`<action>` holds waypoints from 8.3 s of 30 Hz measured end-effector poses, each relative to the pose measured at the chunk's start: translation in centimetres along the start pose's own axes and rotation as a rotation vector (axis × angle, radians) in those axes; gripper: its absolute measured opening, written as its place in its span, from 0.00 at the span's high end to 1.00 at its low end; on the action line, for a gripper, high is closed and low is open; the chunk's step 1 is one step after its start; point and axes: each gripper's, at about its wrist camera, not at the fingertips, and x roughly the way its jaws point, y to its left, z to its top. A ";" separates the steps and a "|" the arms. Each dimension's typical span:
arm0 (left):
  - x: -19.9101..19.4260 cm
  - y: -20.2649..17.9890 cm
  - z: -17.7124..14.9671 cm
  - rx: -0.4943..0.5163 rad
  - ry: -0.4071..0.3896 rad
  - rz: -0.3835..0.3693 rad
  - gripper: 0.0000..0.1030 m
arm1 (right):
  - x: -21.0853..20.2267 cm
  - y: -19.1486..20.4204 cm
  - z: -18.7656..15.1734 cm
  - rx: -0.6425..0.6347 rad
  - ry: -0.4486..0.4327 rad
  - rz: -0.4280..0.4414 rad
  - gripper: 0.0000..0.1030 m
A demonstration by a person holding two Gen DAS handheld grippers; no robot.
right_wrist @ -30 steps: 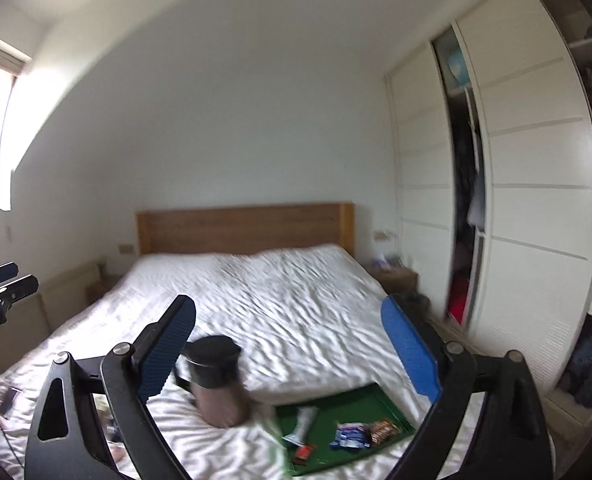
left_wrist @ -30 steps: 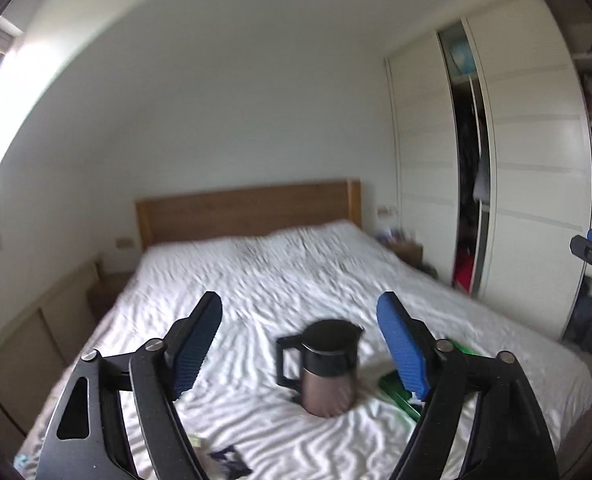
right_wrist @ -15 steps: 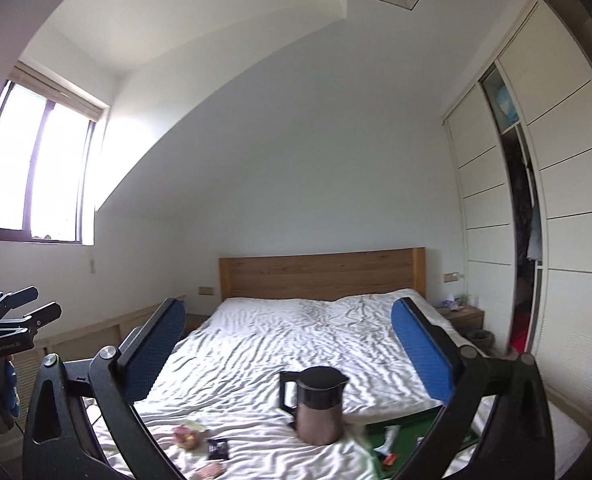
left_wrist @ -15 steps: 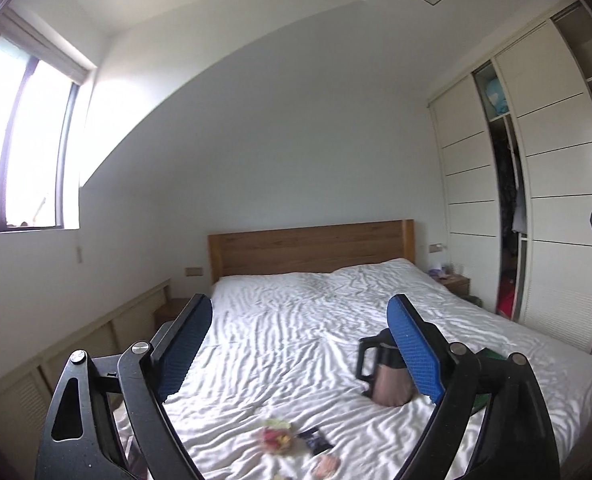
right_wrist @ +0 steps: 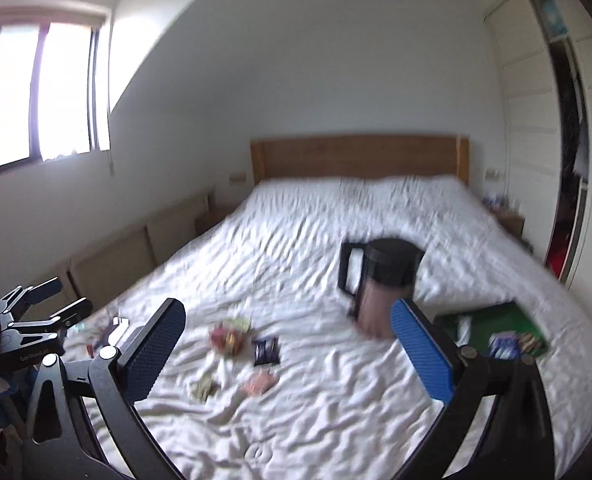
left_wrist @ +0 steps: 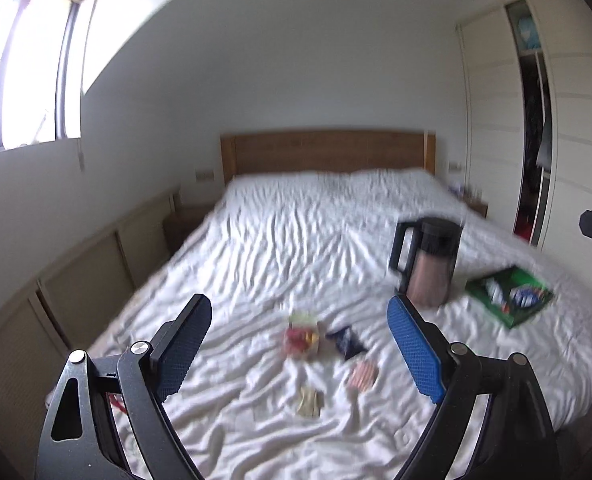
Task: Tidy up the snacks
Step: 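Lift both open tools away from the tray back toward the snacks, then grasp the beige bar with the left tool while the right tool grasps the pink striped packet, then carry both held packets over the green tray, then lower the beige bar into the tray with the left tool while the right tool releases the pink packet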
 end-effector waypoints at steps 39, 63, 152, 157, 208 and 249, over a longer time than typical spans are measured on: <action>26.7 -0.4 -19.0 0.070 0.593 -0.229 0.35 | 35.1 3.0 -19.1 0.253 0.679 0.060 0.39; 27.0 0.5 -18.7 0.024 0.586 -0.272 0.72 | 35.6 3.4 -19.2 0.169 0.657 0.103 1.00; 31.9 -51.7 -0.9 0.308 0.412 -0.620 0.72 | 16.2 -41.0 -9.9 0.068 0.232 -0.453 1.00; 32.8 -52.6 -1.4 0.313 0.419 -0.622 0.72 | 17.3 -41.4 -10.4 0.060 0.244 -0.465 1.00; 36.4 -54.9 -5.8 0.375 0.459 -0.582 0.72 | 23.3 -43.9 -14.3 0.039 0.337 -0.538 1.00; 35.4 -53.3 -4.0 0.341 0.399 -0.529 0.50 | 21.7 -43.7 -12.8 0.092 0.300 -0.563 0.26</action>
